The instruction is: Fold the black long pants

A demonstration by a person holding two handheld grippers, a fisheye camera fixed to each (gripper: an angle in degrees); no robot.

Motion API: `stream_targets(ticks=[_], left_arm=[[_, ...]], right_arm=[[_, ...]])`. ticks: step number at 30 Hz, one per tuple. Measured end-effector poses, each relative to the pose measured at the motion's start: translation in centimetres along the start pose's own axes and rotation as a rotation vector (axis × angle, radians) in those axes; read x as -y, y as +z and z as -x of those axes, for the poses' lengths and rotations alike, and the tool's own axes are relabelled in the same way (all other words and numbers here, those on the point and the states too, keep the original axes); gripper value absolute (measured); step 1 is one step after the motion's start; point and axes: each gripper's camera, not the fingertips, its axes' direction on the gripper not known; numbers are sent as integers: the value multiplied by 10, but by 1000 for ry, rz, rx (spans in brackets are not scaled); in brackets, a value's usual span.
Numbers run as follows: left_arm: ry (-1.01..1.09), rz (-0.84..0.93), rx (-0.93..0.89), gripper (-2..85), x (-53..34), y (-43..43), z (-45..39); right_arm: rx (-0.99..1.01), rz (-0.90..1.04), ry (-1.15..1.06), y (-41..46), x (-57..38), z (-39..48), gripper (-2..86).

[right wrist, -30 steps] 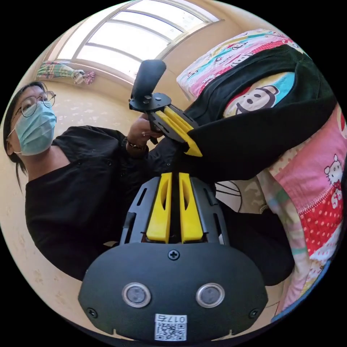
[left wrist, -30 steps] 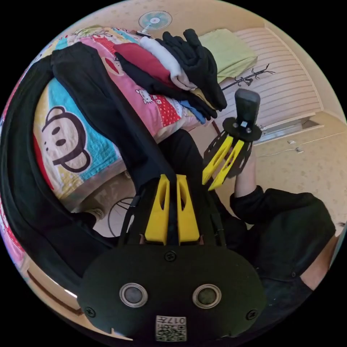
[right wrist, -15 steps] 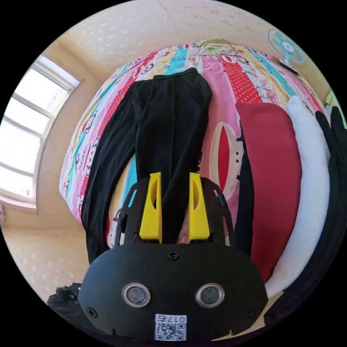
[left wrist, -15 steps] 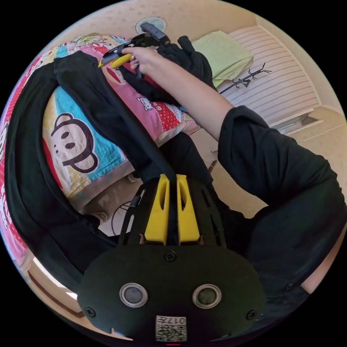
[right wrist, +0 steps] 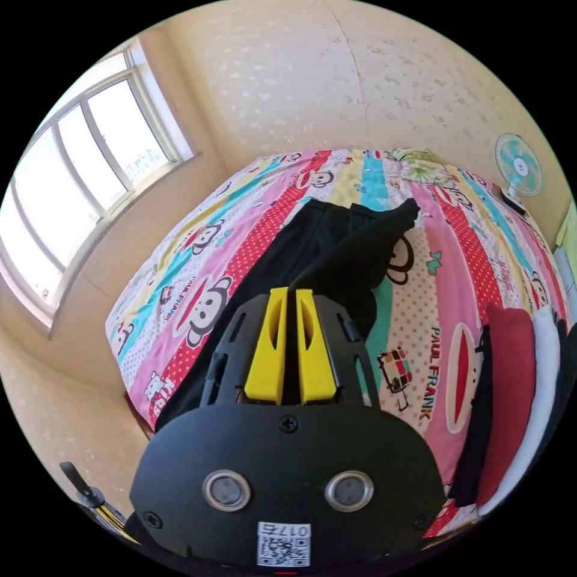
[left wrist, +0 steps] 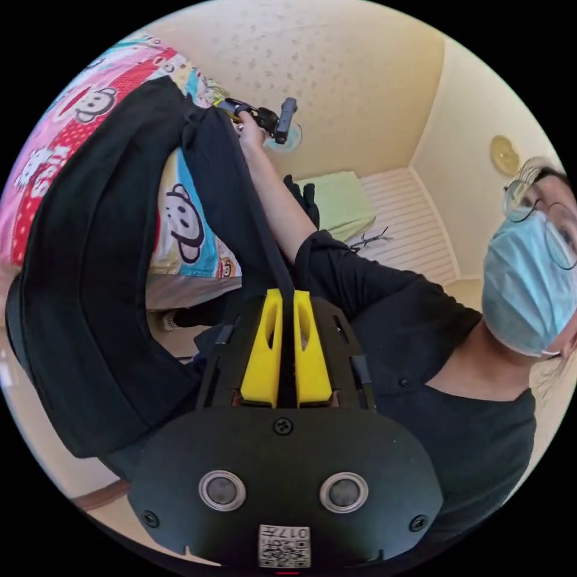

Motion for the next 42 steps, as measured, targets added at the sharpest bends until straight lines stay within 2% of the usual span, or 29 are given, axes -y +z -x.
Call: stream_targets(ticks=[6,10,13,17,20,24,27,31,38,40,42], left_arm=[[-273,-264,48,22,-31,-158,75],[-366,-333,21,23,-36,-211,117],[-410,-339,87,32,-33,-241,136],[-396,-363,-98,61,-21,-256,154],[-377,-337,-148,110,-12,-260,145],[-367,-254,-102,122,4,-256,118],[-351,-209,-50,88,17,-255,97],[-355,-187,3,70,31,-260,74],[-364,-120,-35,64,55,-255,59],[-361,-113,-27,64,60,-255,48],[-353,-92,3,65,64,-254,34]], right_arm=[[52,138,-64,134,4,140,46],[0,295,-42,188,-17,167,66],[110,275,-123,144,-44,175,72],[228,201,-317,25,-134,171,85],[367,310,-404,-35,-227,157,112],[607,512,-314,-71,-361,134,146],[689,527,-165,-81,-427,113,158],[691,491,-99,-89,-465,101,158],[777,633,-198,-67,-484,132,103],[912,622,-204,-79,-478,130,98],[1125,601,-202,-97,-475,124,142]])
